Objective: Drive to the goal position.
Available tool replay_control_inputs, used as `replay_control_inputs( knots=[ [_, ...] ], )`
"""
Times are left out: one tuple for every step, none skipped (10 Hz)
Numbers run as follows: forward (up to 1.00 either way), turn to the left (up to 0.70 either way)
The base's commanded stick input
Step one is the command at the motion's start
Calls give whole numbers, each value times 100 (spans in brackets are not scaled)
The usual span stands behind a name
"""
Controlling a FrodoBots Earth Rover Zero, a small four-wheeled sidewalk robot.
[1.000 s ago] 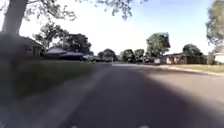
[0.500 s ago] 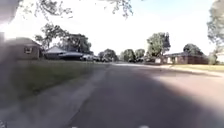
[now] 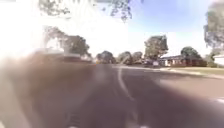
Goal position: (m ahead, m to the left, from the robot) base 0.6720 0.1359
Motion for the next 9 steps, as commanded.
replay_control_inputs(
  knots=[
    [100,0],
    [100,0],
    [100,0],
    [100,0],
    [100,0],
    [100,0],
    [100,0],
    [100,0],
    [100,0]
  ],
)
